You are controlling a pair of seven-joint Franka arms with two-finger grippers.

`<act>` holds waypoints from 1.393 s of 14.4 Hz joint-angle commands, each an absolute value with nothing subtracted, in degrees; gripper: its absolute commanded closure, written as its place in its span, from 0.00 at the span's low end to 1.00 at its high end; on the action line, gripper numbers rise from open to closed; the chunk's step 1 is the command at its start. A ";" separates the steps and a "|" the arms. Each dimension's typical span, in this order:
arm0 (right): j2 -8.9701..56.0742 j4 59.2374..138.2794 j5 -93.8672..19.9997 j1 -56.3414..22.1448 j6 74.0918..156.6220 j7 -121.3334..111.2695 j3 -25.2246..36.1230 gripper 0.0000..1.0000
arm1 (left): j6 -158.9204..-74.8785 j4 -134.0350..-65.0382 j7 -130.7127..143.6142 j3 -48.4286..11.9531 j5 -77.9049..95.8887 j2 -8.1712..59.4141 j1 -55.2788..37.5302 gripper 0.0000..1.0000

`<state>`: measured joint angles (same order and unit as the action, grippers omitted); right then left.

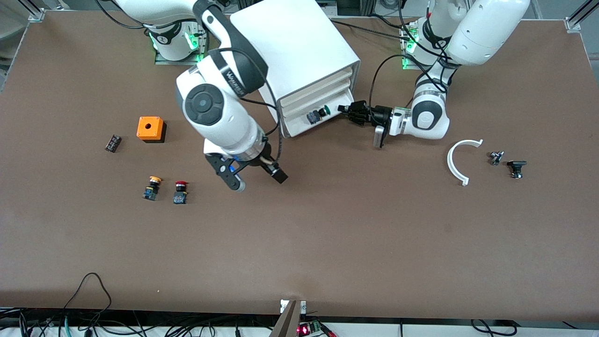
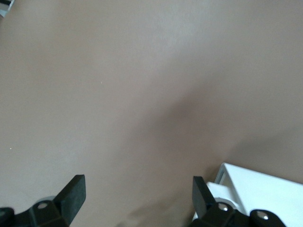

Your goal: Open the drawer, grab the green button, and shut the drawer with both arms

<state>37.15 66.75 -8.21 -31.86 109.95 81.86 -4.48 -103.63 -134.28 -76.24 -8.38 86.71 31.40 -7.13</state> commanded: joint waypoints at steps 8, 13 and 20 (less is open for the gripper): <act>44.64 64.78 -1.59 -42.44 117.16 98.60 -3.69 0.00 | -103.45 -122.08 -67.59 -2.46 79.89 37.18 -6.59 0.74; 47.28 65.21 0.17 -46.67 117.68 106.60 -3.60 0.00 | -103.01 -122.26 -67.41 -1.50 78.40 35.51 -6.24 0.00; 51.41 65.21 0.18 -48.34 123.92 111.18 -3.60 0.00 | -100.48 -118.32 -46.79 -1.32 63.49 27.78 -3.52 0.00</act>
<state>49.84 66.67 -0.72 -47.11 122.51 108.65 -4.22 -102.67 -119.90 -53.96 -1.34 69.06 31.22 -4.56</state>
